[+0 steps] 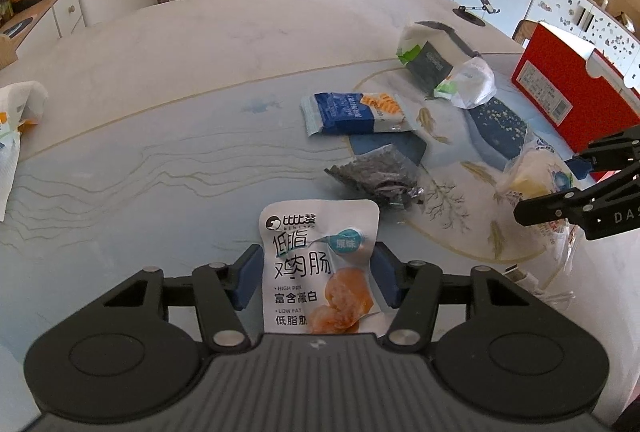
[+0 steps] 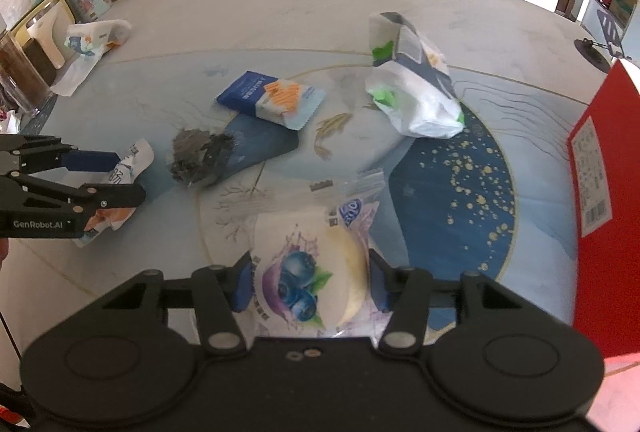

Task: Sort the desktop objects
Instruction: 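Grasp the blueberry bread bag with the right tool while the left tool grasps the chicken-sausage packet, then carry the bread bag and sausage packet over the red shoebox with both tools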

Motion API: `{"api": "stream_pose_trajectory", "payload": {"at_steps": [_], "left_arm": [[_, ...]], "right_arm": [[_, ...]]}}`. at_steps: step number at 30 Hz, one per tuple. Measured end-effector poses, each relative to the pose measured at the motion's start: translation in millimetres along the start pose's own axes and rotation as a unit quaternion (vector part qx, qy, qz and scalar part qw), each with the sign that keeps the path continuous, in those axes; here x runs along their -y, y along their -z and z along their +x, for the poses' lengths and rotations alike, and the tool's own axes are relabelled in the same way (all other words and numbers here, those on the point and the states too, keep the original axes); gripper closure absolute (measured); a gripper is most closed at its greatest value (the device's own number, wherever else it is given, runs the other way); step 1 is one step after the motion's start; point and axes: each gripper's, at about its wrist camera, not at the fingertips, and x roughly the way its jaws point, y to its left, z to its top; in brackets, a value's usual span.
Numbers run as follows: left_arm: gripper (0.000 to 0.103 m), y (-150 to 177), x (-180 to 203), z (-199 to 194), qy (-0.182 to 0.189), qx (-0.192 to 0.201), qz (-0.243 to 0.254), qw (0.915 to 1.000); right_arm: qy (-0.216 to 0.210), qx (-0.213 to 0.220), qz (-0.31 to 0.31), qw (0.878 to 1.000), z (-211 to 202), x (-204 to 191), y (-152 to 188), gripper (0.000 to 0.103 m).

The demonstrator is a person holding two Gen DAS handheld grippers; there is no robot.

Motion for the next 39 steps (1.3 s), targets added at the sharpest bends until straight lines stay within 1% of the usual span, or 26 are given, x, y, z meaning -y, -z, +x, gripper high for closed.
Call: {"api": "stream_pose_trajectory", "payload": {"at_steps": [10, 14, 19, 28, 35, 39], "left_arm": [[0.046, -5, 12, -15, 0.006, 0.008, -0.003, 0.9999], [0.046, -9, 23, -22, 0.003, 0.005, 0.001, 1.0000], [0.046, -13, 36, -32, 0.011, 0.007, -0.001, 0.9999], [0.046, -20, 64, -50, 0.031, 0.014, 0.001, 0.9994], [0.046, -24, 85, -63, 0.051, 0.011, -0.008, 0.9986], [0.046, -30, 100, -71, 0.059, 0.013, -0.003, 0.9982]], "right_arm": [[0.005, 0.004, 0.015, 1.000, -13, 8, 7, 0.051], [0.004, 0.009, 0.021, 1.000, -21, 10, 10, 0.051], [0.004, 0.015, 0.035, 0.999, -34, 15, 13, 0.051], [0.015, 0.022, 0.063, 0.998, -58, 23, 23, 0.051], [0.019, 0.043, 0.086, 0.995, -83, 31, 32, 0.051], [0.023, 0.056, 0.101, 0.993, -99, 37, 38, 0.051]]}}
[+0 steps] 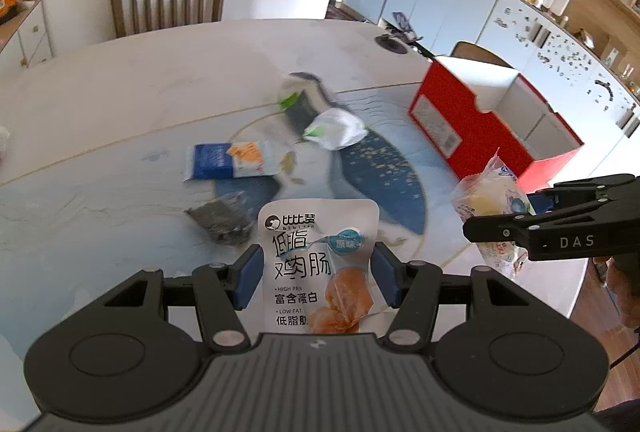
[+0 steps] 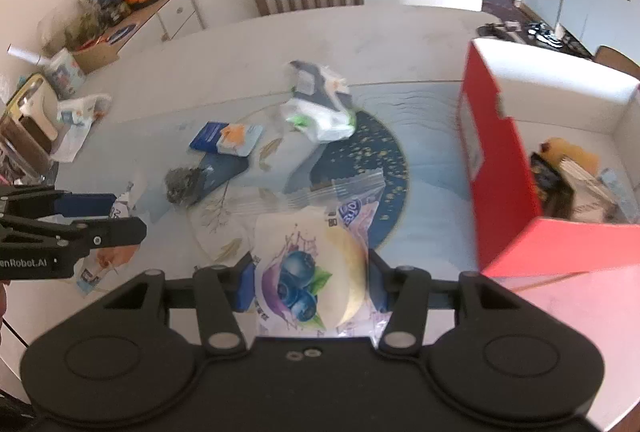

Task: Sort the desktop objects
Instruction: 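Carry the bread bag and sausage packet over the red shoebox with both tools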

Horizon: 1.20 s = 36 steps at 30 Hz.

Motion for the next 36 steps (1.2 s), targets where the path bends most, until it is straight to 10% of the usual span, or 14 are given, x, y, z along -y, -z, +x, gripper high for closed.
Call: {"api": "stream_pose_trajectory", "payload": {"at_steps": [36], "left_arm": [[0.046, -77, 145, 16, 0.076, 0.044, 0.063, 0.9941]], "right_arm": [[0.043, 0.077, 0.071, 0.994, -86, 104, -8, 0.051]]}}
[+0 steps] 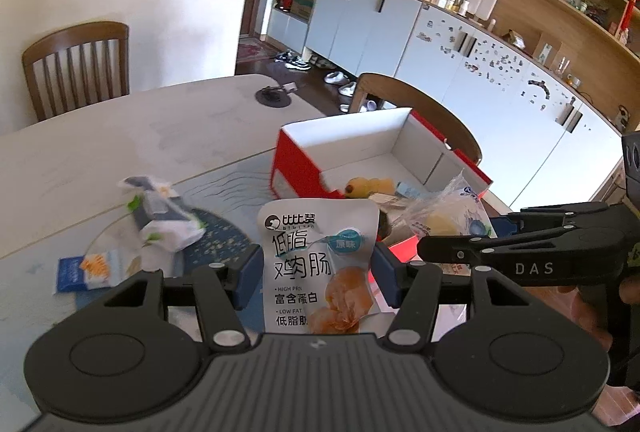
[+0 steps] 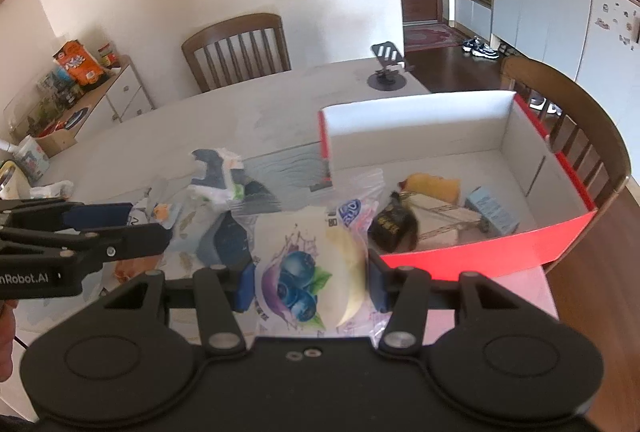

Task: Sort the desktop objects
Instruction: 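Carry the bread bag and sausage packet over the red shoebox with both tools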

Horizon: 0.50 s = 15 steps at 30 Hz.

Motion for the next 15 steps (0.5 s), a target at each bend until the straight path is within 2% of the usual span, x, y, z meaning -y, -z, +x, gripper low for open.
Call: {"api": "stream_pose_trajectory", "payload": {"at_steps": [15], "left_arm": [[0.045, -31, 47, 44, 0.012, 0.006, 0.017, 0.9998]], "right_arm": [[0.002, 0.012, 0.009, 1.000, 1, 61, -21, 0.051]]}}
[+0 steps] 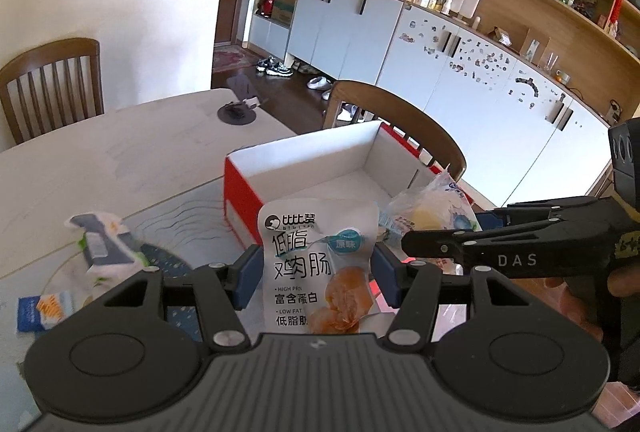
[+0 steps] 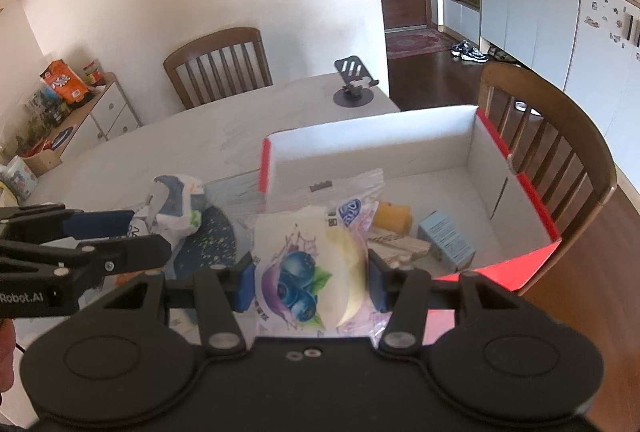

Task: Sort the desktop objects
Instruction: 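Carry the bread bag and sausage packet over the red shoebox with both tools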

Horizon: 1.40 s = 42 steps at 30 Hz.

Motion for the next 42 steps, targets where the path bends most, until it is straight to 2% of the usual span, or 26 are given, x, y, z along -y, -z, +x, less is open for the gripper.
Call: {"api": "stream_pose_trajectory", "payload": {"at_steps": [14, 24, 30, 42], "left_arm": [[0.045, -19, 33, 47, -0.007, -0.019, 0.018, 0.9996], [0.045, -34, 48, 92, -0.015, -0.042, 0.042, 0.9981], [0.045, -39, 52, 118, -0.019, -0.057, 0.057, 0.9965], [0.045, -43, 46, 156, -0.026, -0.090, 0.075, 0.9928]], "right_arm": [[0.006, 0.004, 0.004, 1.000, 13, 51, -26, 0.051], [0.007, -0.023, 0.030, 0.999, 38, 91, -41, 0.051], [0.013, -0.035, 0.035, 0.999, 60, 101, -52, 0.051], [0.035, -0.073, -0.013, 0.997, 107, 111, -65, 0.051]]}}
